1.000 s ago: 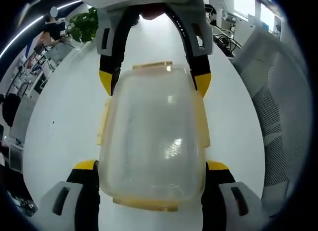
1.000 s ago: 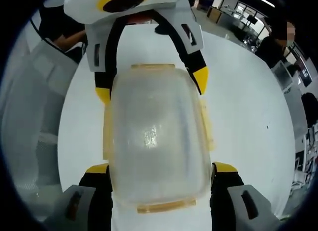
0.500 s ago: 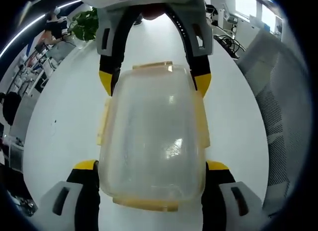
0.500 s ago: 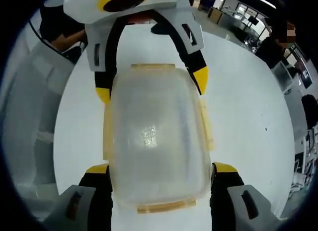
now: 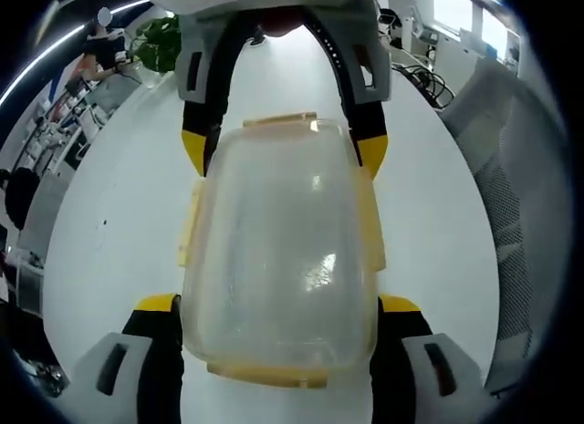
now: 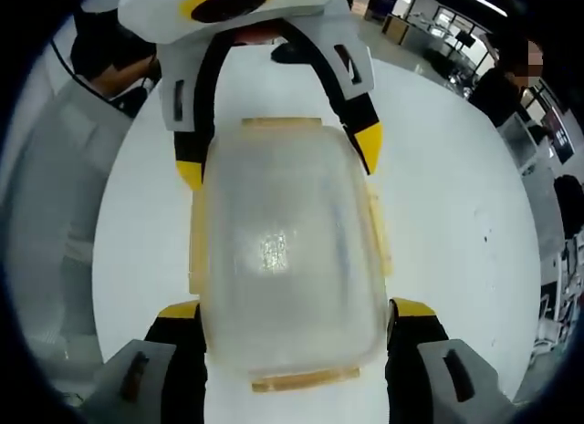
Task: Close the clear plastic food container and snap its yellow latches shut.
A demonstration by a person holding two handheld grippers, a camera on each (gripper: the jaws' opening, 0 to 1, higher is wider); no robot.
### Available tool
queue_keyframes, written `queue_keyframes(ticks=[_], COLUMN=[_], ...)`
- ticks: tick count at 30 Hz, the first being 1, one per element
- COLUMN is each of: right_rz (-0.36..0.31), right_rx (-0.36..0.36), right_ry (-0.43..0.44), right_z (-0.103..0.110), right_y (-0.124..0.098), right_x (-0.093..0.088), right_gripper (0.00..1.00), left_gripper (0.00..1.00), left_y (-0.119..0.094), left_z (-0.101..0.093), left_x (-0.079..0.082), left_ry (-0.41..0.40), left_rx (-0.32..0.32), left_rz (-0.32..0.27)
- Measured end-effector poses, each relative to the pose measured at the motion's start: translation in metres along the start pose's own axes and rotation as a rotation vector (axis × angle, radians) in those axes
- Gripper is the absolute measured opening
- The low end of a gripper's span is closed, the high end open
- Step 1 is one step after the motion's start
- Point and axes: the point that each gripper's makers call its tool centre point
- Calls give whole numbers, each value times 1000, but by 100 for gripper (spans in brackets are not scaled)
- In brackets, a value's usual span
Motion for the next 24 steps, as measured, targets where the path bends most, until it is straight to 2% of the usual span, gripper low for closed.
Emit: queue_keyframes(ticks=[24], right_rz=[11], right_rx=[-2], right_ry=[0], right_z=[-18], right_y=[2], right_x=[-2], right_gripper=[82], left_gripper=[86], left_y=[5], left_z=[18], left_x=[2], left_ry=[2], left_rx=[0], left_rz=[-3])
Point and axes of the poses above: the point that each gripper's makers call its tool centre point, and the gripper's own axes: y roughly forward along the fingers, z roughly to its left, x roughly out of its top, and after that the axes turned 1 degree about -x, right-handed
